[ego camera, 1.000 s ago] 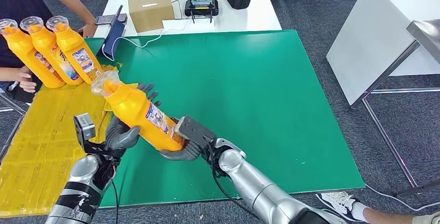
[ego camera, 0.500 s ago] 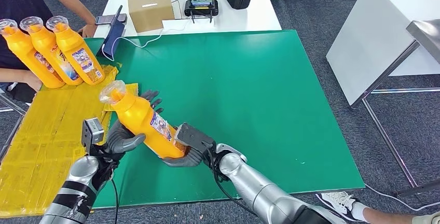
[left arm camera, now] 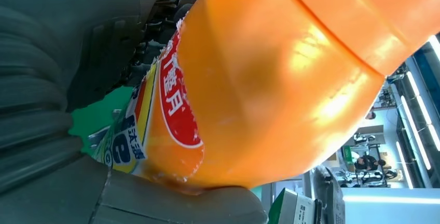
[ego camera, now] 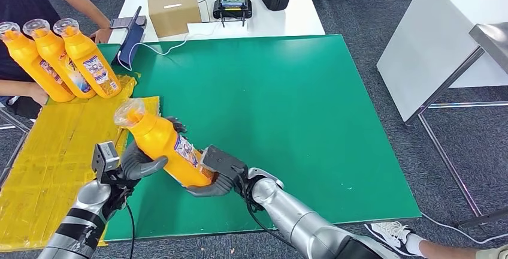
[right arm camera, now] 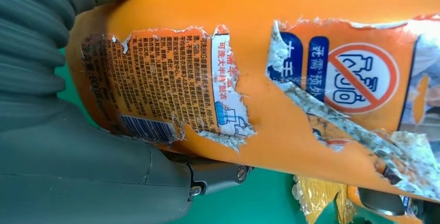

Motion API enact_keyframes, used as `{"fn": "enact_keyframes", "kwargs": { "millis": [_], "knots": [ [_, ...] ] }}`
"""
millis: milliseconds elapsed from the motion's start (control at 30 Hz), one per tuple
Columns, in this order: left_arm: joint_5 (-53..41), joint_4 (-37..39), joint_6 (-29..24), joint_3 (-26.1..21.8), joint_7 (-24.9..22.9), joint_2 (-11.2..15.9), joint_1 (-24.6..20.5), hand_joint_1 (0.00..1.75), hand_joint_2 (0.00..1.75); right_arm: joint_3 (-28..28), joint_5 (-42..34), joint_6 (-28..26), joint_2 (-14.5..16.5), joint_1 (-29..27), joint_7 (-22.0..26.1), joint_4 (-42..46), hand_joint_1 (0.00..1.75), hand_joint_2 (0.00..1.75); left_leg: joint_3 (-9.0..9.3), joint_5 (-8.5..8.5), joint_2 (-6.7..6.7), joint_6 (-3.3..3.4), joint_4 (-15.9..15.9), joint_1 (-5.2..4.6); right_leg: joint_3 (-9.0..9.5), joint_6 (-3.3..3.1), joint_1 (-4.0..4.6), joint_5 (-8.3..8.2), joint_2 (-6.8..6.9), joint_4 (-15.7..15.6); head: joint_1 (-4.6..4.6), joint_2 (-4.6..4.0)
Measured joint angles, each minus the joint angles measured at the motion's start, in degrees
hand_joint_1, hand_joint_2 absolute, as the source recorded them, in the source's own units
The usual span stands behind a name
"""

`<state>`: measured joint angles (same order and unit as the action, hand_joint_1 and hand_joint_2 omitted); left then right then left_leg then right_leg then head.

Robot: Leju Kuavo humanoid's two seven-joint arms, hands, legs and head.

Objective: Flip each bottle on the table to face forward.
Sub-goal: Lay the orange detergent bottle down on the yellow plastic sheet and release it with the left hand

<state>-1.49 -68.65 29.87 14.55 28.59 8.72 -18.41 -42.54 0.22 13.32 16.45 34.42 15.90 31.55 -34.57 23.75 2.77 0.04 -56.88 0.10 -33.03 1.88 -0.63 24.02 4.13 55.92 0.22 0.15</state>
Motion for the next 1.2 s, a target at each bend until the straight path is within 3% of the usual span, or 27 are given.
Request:
{"fn": "enact_keyframes", "kwargs": {
  "millis": [867, 900, 1000, 1033, 1133, 1200],
  "knots": [
    [-0.1, 0.5, 0.0, 0.5, 0.4, 0.9, -0.2, 1.75, 1.75, -0.5, 0.0, -0.1, 0.5, 0.2, 0.2, -1.1, 1.75, 1.75, 0.0, 0.0, 0.0, 0.0, 0.0, 0.0, 0.0, 0.0, 0.0, 0.0, 0.0, 0.0, 0.01, 0.0],
    [-0.1, 0.5, 0.0, 0.5, 0.4, 1.0, -0.2, 1.75, 1.75, -0.5, 0.0, -0.2, 0.5, 0.2, 0.3, -1.1, 1.51, 1.75, 0.0, 0.0, 0.0, 0.0, 0.0, 0.0, 0.0, 0.0, 0.0, 0.0, 0.0, 0.0, 0.01, 0.0],
    [-0.6, 0.5, -1.0, 0.5, 0.4, 1.4, -0.3, 1.75, 1.75, -0.6, 0.1, -1.3, 0.4, 0.4, 0.7, -1.1, 0.2, 1.75, 0.0, 0.0, 0.0, 0.0, 0.0, 0.0, 0.0, 0.0, 0.0, 0.0, 0.0, 0.0, 0.0, 0.0],
    [-1.5, 0.5, -2.0, 0.5, 0.4, 1.6, -0.3, 1.75, 1.75, -0.7, 0.4, -2.1, 0.4, 0.5, 0.8, -1.1, 0.0, 1.75, 0.0, 0.0, 0.0, 0.0, 0.0, 0.0, 0.0, 0.0, 0.0, 0.0, 0.0, 0.0, 0.0, 0.0],
    [-11.1, 0.8, -11.0, 0.5, -2.3, 3.3, -1.0, 1.75, 1.75, -0.4, 0.6, -6.3, -1.0, 1.5, 1.3, -0.1, 0.0, 1.75, 0.0, -0.04, 0.0, 0.0, 0.0, 0.0, 0.0, 0.0, 0.0, -0.01, 0.0, 0.0, 0.01, 0.0],
    [-26.5, 1.5, -24.9, 0.1, -7.5, 5.7, -1.9, 1.75, 1.75, 1.6, -1.2, -7.9, -4.1, 2.6, 1.3, 3.8, 0.0, 1.75, -0.02, -0.11, 0.0, 0.01, 0.0, 0.0, -0.01, 0.03, 0.0, -0.06, 0.0, 0.0, 0.0, 0.0]
  ]
}}
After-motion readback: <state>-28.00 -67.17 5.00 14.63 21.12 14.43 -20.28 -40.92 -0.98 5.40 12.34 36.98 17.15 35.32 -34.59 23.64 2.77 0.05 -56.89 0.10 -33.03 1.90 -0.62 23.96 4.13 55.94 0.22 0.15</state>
